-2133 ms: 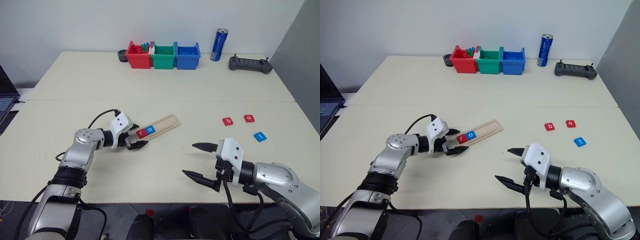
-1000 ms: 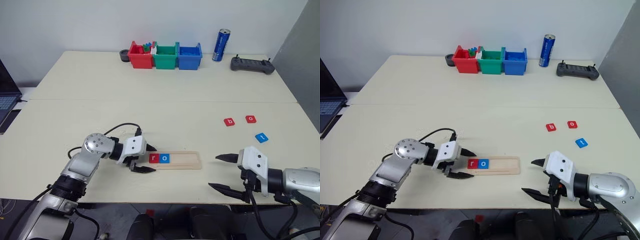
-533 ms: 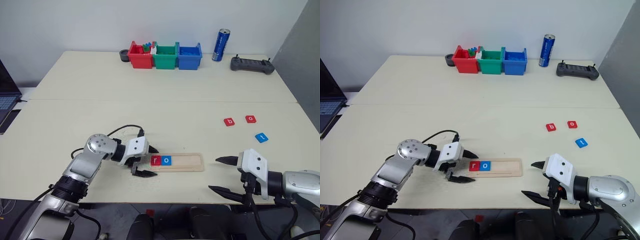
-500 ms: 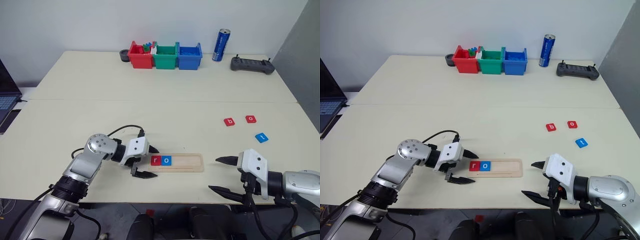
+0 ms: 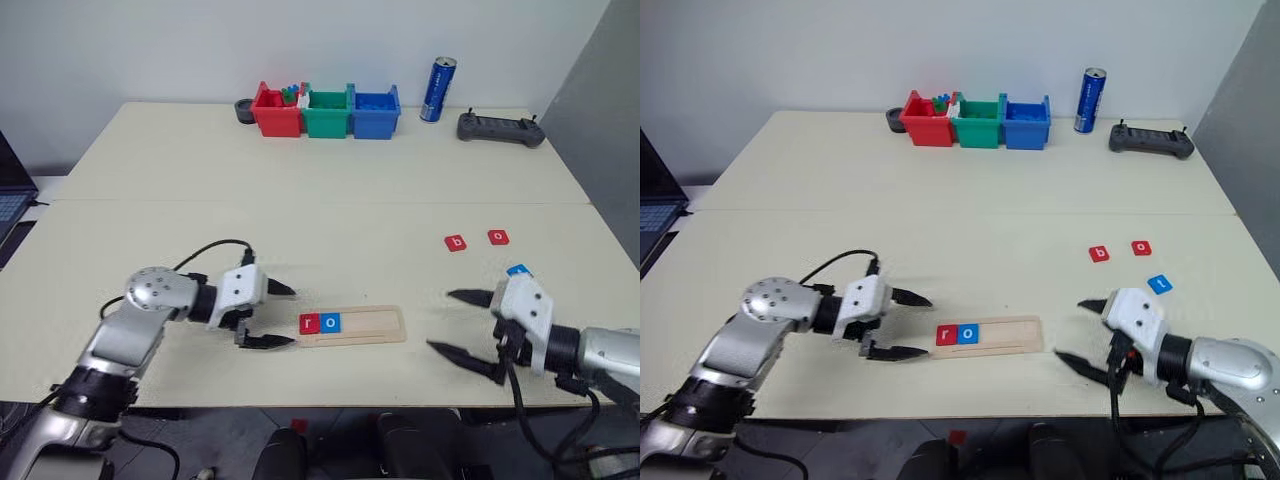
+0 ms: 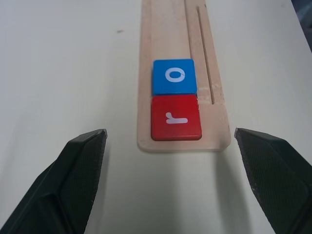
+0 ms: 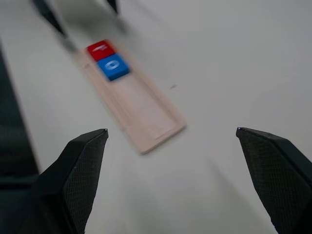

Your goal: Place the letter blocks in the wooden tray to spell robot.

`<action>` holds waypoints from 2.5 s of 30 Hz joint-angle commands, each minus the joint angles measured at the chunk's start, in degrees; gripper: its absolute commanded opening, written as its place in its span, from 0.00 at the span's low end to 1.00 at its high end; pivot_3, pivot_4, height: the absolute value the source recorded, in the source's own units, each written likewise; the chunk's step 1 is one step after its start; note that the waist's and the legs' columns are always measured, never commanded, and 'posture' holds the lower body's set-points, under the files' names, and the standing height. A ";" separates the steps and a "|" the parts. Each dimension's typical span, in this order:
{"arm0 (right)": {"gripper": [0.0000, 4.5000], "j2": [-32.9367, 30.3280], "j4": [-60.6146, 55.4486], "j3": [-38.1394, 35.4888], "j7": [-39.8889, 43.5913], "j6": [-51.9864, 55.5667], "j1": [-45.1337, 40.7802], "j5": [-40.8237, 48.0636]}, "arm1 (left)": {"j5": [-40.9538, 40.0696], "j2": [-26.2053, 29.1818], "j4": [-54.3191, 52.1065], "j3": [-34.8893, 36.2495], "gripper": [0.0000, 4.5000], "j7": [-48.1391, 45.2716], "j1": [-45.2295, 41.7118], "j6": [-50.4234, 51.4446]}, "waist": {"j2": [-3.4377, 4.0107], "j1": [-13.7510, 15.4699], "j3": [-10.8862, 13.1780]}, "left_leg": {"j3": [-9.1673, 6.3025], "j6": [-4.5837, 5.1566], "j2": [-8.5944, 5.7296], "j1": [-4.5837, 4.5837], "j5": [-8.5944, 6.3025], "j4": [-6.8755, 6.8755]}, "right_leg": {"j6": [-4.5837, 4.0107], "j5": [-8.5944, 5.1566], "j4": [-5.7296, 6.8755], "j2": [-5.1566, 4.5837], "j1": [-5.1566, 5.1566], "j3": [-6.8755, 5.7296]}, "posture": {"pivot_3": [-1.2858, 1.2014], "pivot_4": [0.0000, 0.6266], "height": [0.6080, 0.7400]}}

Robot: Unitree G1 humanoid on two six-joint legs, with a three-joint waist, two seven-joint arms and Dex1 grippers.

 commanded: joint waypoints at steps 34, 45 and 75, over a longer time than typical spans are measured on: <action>0.72 25.20 60.83 9.85 -26.82 -9.39 -33.83 -23.79 | -8.23 0.15 -9.90 3.50 1.00 4.95 -0.03 7.32 | 0.06 -0.80 0.04 | 0.02 0.00 0.00 0.02 0.00 -0.04 | -0.31 0.17 0.07 0.00 -0.07 0.00 | 0.52 0.24 1.00; 0.33 27.29 39.01 8.34 -31.07 -0.36 -24.03 -22.56 | -8.46 0.27 -12.12 2.36 1.00 5.86 -0.80 9.04 | 0.04 0.12 0.02 | -0.09 0.00 -0.04 -0.06 0.00 -0.06 | -0.30 0.16 0.05 -0.02 -0.06 -0.07 | 0.52 0.24 1.00; 1.00 41.51 -5.79 7.50 -40.86 19.50 -5.82 -23.55 | -6.31 0.17 -8.08 -1.56 1.00 1.72 -2.70 5.20 | 0.13 -0.62 0.04 | 0.03 -0.03 0.05 -0.02 0.01 -0.08 | -0.04 -0.06 0.03 0.05 -0.15 0.04 | 0.52 0.24 1.00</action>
